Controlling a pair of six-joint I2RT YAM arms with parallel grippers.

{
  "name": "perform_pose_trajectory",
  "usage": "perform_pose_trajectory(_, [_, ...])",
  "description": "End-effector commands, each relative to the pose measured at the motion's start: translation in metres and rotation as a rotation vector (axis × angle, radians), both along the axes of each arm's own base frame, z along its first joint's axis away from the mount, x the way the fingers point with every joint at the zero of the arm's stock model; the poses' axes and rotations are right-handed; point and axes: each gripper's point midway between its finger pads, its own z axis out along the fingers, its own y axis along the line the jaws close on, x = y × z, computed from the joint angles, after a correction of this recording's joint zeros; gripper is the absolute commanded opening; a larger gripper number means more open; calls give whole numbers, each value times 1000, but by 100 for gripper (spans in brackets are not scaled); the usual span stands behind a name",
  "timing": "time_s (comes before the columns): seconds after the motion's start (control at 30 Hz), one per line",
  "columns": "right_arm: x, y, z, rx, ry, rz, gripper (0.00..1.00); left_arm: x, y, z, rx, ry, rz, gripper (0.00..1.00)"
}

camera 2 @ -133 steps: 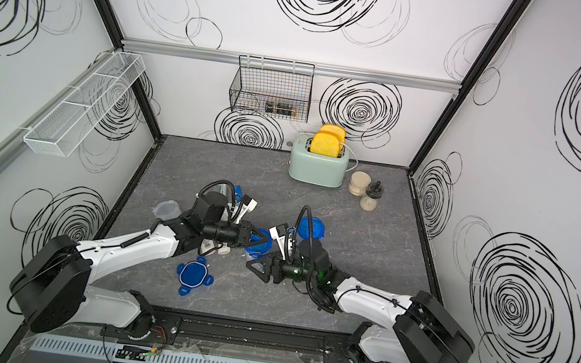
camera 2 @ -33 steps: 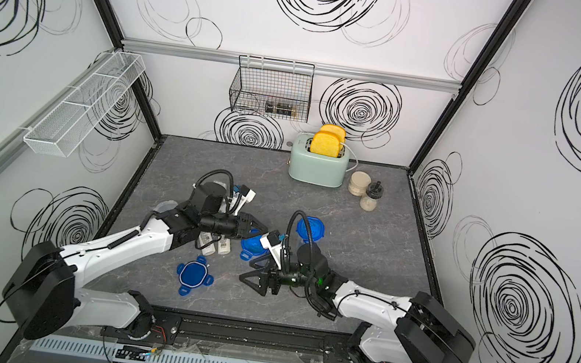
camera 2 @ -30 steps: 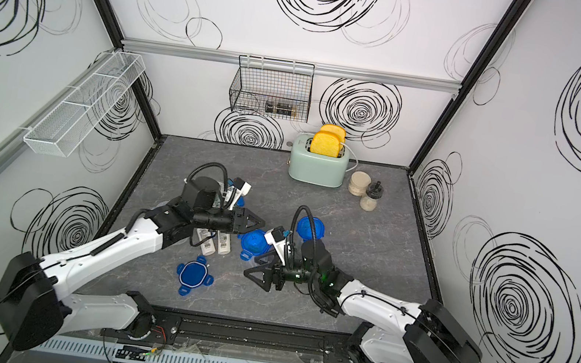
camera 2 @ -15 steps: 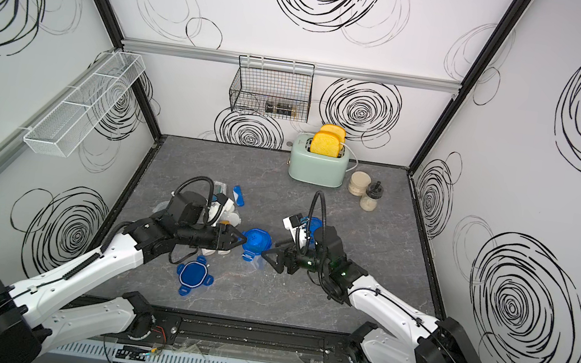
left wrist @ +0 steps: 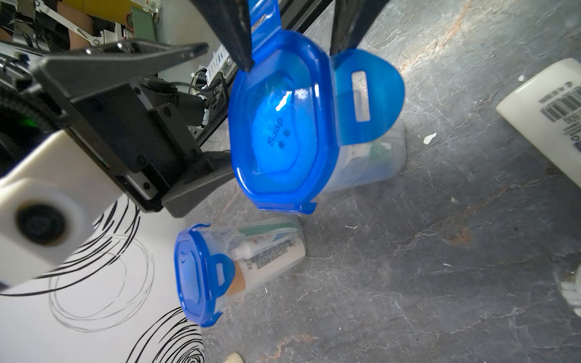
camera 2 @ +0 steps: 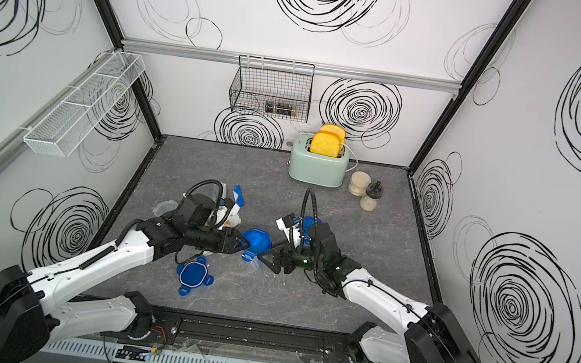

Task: Take out toiletry kits
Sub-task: Adjust the container at the center of the board.

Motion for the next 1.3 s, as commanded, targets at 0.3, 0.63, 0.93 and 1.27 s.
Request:
perform_pose_trajectory(0.3, [-48, 16, 14, 32, -63, 143, 74, 24, -1, 9, 34, -65, -5, 43])
perform_pose_trajectory(0.63, [-29, 0, 12, -49, -74, 61, 76, 27, 9, 8, 44, -66, 11, 43])
perform_pose_trajectory(0.93, [4, -6, 23, -47, -127, -43, 76, 25, 9, 9, 39, -66, 6, 40])
perform_pose_trajectory(1.27, [-16, 23, 17, -32, -59, 97, 73, 25, 7, 8, 31, -61, 0, 38])
